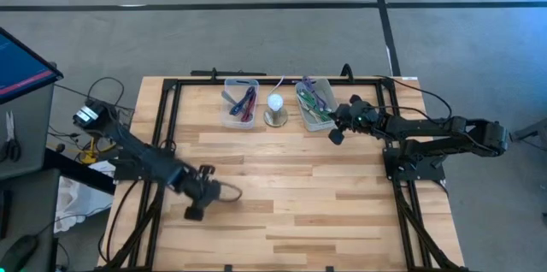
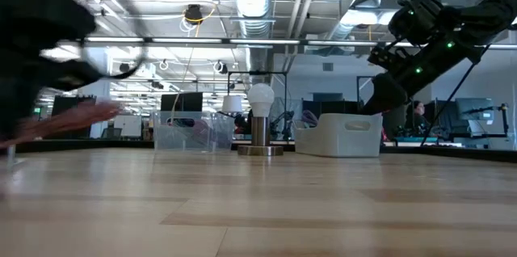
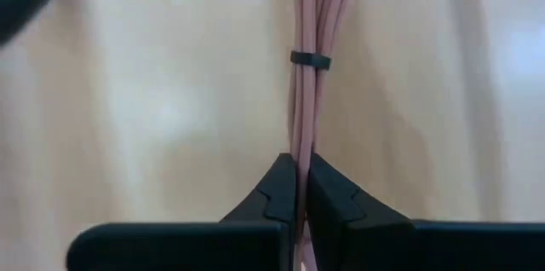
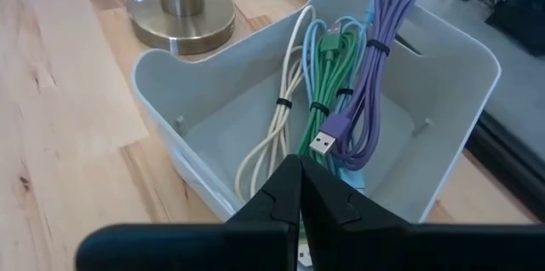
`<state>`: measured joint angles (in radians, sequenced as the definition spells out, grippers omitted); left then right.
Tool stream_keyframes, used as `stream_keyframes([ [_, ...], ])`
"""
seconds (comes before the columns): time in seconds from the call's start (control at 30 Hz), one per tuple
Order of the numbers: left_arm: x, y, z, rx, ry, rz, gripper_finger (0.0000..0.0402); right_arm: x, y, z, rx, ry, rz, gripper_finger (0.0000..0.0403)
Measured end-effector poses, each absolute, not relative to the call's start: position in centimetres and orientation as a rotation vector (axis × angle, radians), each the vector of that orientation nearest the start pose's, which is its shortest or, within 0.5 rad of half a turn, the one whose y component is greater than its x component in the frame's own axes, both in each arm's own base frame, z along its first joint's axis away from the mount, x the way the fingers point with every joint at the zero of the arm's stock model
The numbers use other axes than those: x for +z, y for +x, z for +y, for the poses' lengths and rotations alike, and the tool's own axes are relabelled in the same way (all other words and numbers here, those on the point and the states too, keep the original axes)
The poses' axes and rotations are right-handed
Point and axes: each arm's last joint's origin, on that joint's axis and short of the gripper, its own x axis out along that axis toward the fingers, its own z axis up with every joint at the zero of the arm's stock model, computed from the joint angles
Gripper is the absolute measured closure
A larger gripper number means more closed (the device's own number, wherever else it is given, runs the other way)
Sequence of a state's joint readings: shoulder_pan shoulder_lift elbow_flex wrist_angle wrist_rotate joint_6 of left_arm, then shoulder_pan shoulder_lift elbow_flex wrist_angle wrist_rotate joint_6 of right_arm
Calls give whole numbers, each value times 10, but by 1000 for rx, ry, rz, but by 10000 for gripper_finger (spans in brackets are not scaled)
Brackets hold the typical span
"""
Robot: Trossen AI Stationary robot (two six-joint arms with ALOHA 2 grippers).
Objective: Pick & Place USB Port
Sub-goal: Put the pink charger cable into the gray bin
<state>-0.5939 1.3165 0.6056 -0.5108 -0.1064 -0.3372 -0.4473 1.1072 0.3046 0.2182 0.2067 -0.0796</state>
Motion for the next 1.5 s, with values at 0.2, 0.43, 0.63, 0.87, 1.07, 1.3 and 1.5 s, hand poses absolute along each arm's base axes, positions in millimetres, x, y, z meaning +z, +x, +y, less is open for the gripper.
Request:
stream_keyframes([
  [0.2,175,204,-69,-87,158,999,391,153,174,-90,-605,-26,612,402],
  [0.43,198,234,-12,6,166,723,392,160,181,-88,-483,26,498,402],
  [0.63,206,242,20,23,181,604,392,172,187,-88,-386,8,353,402],
  [0.87,215,245,41,100,203,507,392,192,195,-80,-209,15,135,382],
  [1.07,223,247,48,115,200,425,392,206,205,-65,-149,-11,55,318],
  [1.3,229,249,51,142,179,356,392,219,232,-54,-117,-43,42,252],
  [1.5,230,249,52,155,182,342,392,220,268,-56,-95,-55,27,233],
])
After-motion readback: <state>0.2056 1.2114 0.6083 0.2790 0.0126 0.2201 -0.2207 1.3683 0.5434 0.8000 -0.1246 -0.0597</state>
